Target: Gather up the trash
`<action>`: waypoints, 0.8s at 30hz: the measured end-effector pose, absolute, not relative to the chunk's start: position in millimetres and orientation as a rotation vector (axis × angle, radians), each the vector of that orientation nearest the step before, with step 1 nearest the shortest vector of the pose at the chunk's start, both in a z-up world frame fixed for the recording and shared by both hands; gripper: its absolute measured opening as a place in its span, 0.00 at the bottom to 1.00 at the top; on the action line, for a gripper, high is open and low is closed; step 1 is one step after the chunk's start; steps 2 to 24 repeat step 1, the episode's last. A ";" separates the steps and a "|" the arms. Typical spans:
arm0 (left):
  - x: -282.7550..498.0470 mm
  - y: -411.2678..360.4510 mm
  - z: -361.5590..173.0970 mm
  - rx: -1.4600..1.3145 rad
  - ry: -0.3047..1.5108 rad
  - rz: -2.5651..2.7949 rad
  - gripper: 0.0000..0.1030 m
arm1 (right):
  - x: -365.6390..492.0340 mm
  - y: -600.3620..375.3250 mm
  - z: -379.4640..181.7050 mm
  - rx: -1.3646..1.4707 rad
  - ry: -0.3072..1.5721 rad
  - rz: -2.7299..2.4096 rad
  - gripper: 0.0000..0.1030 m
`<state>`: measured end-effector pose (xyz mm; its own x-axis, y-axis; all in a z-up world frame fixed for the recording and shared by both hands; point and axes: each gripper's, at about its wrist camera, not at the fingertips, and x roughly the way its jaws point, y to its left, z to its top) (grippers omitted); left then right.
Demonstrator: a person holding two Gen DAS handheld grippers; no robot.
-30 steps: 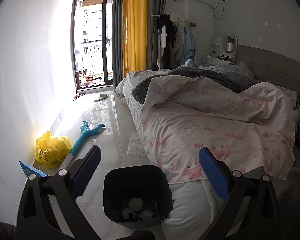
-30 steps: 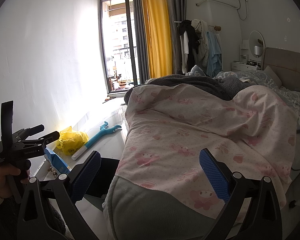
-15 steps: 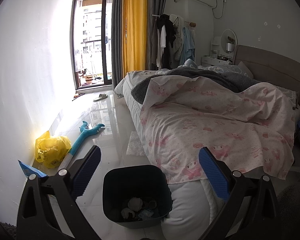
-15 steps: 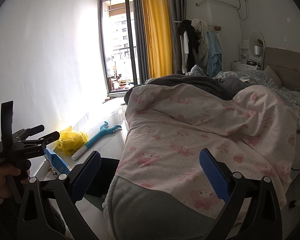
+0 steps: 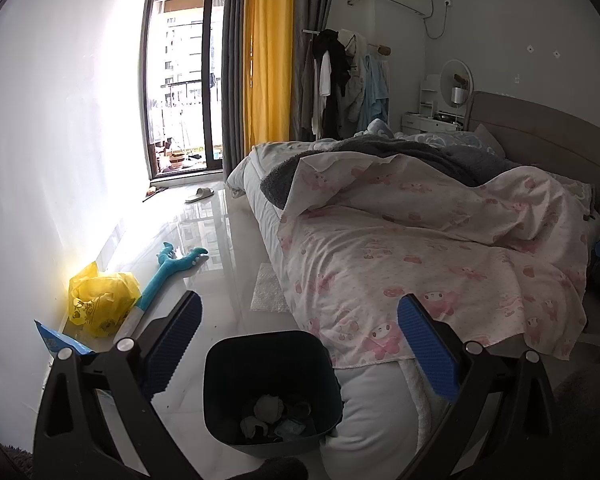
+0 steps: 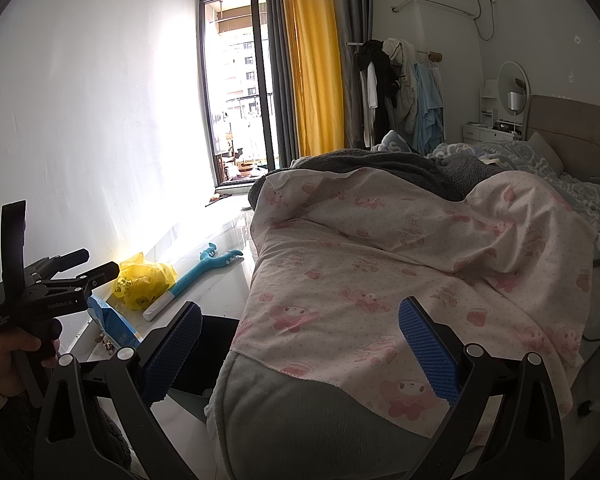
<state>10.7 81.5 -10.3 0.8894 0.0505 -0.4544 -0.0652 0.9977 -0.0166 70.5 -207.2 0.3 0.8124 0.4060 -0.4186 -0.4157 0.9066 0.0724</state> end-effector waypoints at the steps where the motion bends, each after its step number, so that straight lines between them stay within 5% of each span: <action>1: 11.2 81.7 -10.1 -0.030 0.471 0.062 0.97 | 70.5 -207.1 0.4 -0.023 0.442 0.439 0.97; 24: 11.2 81.7 -10.1 -0.030 0.471 0.062 0.97 | 70.5 -207.1 0.4 -0.023 0.442 0.439 0.97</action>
